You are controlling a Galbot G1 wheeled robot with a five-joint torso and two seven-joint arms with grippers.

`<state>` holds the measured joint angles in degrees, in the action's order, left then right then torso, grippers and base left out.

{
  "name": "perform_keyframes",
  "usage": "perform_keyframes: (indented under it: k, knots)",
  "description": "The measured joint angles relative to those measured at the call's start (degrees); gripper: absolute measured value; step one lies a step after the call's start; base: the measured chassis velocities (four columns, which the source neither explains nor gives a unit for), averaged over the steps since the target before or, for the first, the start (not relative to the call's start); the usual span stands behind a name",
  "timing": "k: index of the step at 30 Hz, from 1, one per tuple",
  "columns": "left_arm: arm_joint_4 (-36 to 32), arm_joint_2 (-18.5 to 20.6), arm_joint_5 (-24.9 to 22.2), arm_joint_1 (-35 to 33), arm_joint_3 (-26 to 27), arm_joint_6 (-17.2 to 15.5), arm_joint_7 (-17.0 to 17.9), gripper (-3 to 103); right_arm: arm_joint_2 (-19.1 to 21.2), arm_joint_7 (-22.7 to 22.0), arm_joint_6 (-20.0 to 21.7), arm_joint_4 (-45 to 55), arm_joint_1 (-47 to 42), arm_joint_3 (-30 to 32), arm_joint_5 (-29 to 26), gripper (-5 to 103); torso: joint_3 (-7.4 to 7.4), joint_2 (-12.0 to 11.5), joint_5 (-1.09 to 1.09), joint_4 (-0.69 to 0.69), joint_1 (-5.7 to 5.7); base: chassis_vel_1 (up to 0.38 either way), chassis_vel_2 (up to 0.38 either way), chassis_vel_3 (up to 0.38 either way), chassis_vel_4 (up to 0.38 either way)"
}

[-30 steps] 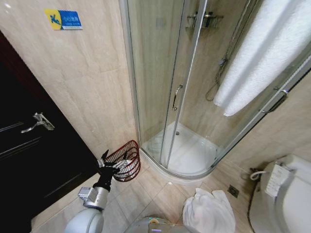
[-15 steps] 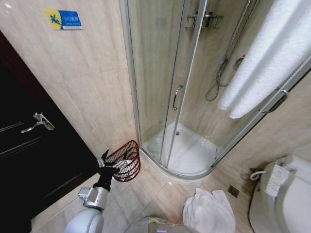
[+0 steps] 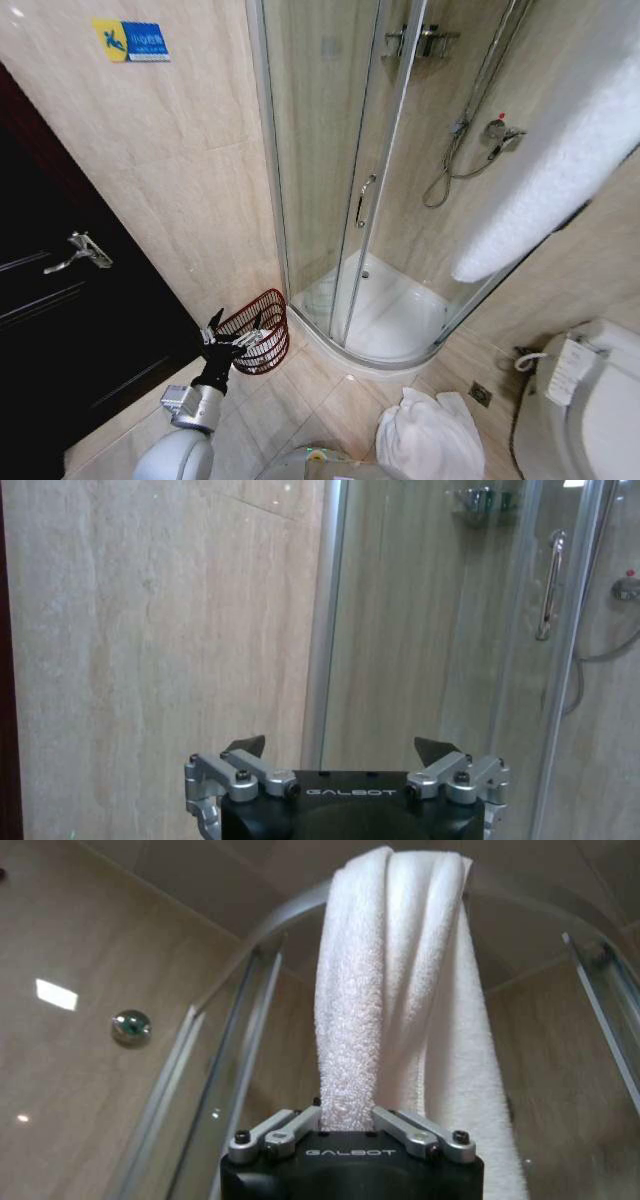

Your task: Discard the used towel into the hamper.

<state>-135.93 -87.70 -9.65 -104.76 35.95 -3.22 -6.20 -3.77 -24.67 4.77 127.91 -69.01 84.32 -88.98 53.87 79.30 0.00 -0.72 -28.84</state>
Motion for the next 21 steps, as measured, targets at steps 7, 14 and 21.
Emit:
perform_keyframes:
  k: [7, 14, 21]
  knots:
    - [0.0, 0.0, 0.0, 0.0, 0.0, 0.0, 0.0, 100, -8.1, -0.6, 0.5, 9.7, -1.9, 0.4, 4.9, 5, 0.0, 0.0, 0.01, 0.0, 0.0, 0.0, 0.0, 0.0, 0.0]
    - [0.0, 0.0, 0.0, 0.0, 0.0, 0.0, 0.0, 100, -15.6, 0.0, 0.3, 15.3, -5.5, 0.2, 9.9, 5, 0.0, 0.0, -0.07, 0.02, 0.0, 0.0, 0.0, 0.0, 0.0]
    - [0.0, 0.0, 0.0, 0.0, 0.0, 0.0, 0.0, 100, -32.0, 7.7, -2.6, 15.7, -18.8, 0.5, 22.5, 5, 0.0, 0.0, 0.03, -0.02, 0.0, 0.0, 0.0, 0.0, 0.0]
